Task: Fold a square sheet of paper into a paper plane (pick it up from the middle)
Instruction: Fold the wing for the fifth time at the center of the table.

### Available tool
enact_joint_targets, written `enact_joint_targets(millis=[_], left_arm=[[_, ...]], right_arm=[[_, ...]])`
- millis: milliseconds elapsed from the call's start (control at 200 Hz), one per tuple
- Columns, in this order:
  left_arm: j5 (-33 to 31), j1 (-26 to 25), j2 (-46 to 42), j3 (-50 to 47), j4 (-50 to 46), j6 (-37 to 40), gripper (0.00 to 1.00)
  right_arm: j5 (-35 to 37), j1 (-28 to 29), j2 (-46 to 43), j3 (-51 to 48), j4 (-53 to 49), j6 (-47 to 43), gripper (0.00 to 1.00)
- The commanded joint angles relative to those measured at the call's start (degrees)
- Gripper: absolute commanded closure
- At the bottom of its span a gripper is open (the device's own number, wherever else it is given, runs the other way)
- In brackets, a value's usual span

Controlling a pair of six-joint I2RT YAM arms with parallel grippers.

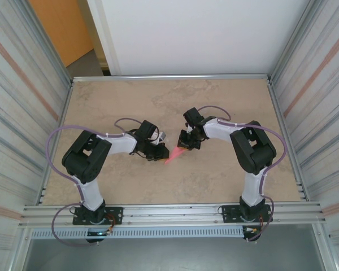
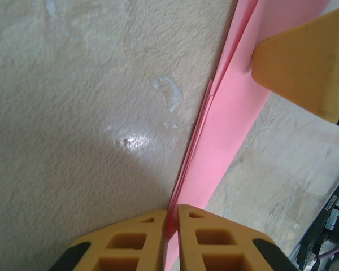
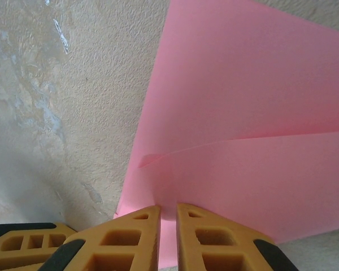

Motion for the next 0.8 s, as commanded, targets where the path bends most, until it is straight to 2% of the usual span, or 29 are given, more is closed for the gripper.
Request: enact_joint_targets(millis=[0, 316, 631, 792], left_arm=[[-3.2, -1.6, 5.3, -0.9, 0.0, 1.7, 0.85], [-3.1, -1.6, 4.8, -0.9, -0.4, 1.6, 0.86], [-5.9, -1.2, -7.3, 0.7, -0.8, 0.9, 0.81], [-2.8, -1.3, -7.2, 1.2, 2.8, 0.2, 0.83]], right_arm=[[1.2, -0.5, 1.5, -1.2, -1.2, 0.1, 0.84], [2.2, -0.5, 3.7, 0.1, -3.9, 0.2, 0.84], [4.2, -0.4, 5.7, 1.4, -7.7, 0.7, 0.86], [4.3, -0.4, 6.3, 1.5, -8.3, 0.9, 0.88]])
